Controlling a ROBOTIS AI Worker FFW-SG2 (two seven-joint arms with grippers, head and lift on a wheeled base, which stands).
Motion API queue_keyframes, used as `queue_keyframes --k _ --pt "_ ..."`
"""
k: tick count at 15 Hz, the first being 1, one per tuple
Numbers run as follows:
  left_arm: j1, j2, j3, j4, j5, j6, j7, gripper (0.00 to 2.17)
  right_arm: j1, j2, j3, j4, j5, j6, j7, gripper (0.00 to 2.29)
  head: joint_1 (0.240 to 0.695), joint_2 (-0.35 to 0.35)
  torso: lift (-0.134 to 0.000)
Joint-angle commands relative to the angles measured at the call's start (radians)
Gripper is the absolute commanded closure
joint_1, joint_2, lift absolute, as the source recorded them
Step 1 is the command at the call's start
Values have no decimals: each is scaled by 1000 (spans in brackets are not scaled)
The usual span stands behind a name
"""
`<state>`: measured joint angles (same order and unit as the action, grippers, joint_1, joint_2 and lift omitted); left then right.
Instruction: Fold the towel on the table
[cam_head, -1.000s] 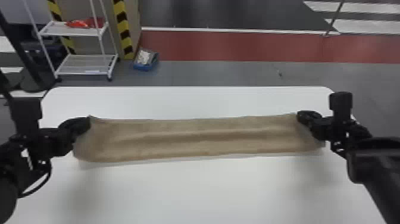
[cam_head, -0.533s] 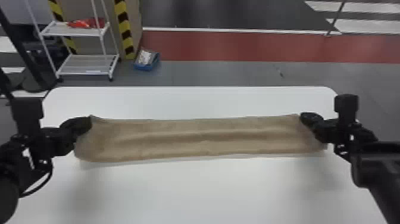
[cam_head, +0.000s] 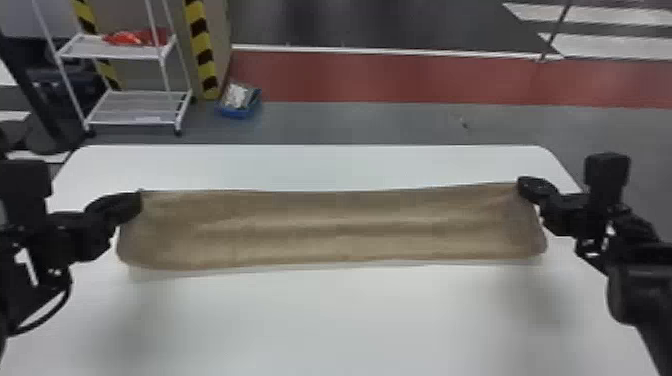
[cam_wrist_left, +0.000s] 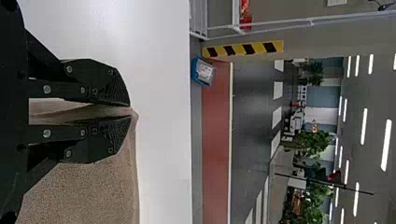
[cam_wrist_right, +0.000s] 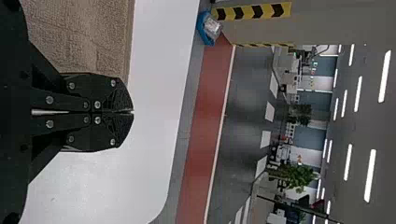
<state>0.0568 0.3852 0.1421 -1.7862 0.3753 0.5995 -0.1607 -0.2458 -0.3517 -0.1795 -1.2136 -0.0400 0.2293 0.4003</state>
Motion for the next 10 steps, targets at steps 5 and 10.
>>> queue_keyframes --k 5,10 --pt "9 -2 10 -29 5 10 1 974 89 -10 -80 -113 -57 0 2 1234 695 -86 -128" --pt "-31 -12 -44 27 -24 -8 6 974 92 -10 -68 -98 -47 -12 0 1234 695 -102 -128"
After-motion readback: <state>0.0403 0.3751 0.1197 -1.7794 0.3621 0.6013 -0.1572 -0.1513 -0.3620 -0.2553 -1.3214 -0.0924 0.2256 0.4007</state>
